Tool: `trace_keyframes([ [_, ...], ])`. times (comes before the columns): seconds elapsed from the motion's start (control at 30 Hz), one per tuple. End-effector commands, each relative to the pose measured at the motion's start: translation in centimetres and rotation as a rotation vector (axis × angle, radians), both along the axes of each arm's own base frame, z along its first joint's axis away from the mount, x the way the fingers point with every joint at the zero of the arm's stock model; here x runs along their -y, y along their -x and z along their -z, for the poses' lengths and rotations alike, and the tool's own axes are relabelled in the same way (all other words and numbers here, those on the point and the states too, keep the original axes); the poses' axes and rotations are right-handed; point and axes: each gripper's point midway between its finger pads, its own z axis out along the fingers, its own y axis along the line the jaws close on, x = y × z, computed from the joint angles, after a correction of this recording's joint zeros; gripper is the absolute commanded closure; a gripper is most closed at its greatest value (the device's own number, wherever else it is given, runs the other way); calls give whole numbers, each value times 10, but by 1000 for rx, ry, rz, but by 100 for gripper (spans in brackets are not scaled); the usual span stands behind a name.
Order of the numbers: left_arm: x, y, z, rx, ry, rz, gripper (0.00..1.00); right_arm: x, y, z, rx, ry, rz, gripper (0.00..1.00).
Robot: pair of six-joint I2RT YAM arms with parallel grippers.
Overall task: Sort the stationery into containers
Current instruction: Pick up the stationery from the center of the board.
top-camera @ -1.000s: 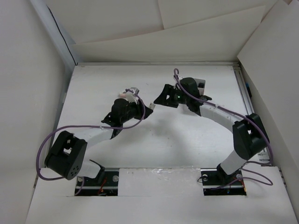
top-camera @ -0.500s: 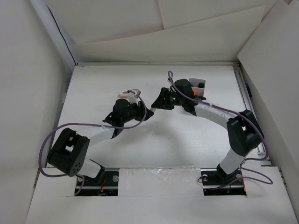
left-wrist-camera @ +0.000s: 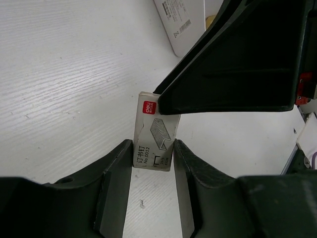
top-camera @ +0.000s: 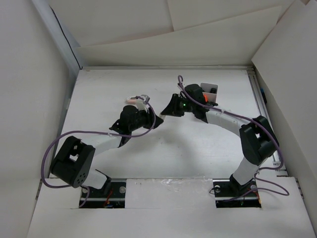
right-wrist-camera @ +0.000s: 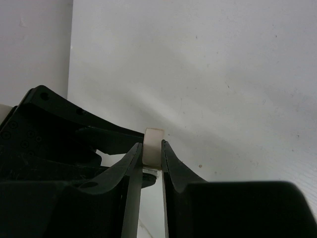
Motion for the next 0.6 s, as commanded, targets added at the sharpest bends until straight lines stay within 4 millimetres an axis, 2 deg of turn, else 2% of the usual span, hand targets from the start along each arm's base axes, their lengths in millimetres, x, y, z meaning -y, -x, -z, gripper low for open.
trace_keyframes([
  [0.0, 7, -7, -33, 95, 47, 14, 66, -9, -8, -29, 86, -67, -17, 90],
  [0.1, 6, -8, -30, 89, 38, 1, 62, -5, -9, -26, 76, -65, -14, 91],
  [0.17, 5, -8, -34, 97, 43, 1, 56, -4, -9, -35, 88, -76, -2, 92],
  [0.2, 5, -8, -34, 97, 43, 1, 51, 2, -12, -29, 81, -65, 18, 92],
  [0.3, 3, -8, -34, 93, 46, -15, 46, 12, -19, -37, 97, -73, 44, 92],
  [0.37, 1, -5, -41, 123, 64, -15, 44, 19, -20, -35, 88, -77, 62, 92],
  [0.4, -1, -5, -47, 143, 72, -27, 42, 20, -21, -41, 102, -80, 71, 92],
  [0.43, -3, -4, -46, 143, 70, -36, 42, 31, -28, -36, 97, -68, 106, 92],
  [0.53, -5, -4, -54, 164, 80, -45, 41, 48, -37, -42, 111, -73, 147, 92],
  [0.57, -6, -2, -53, 163, 79, -45, 40, 53, -38, -36, 99, -66, 158, 92],
])
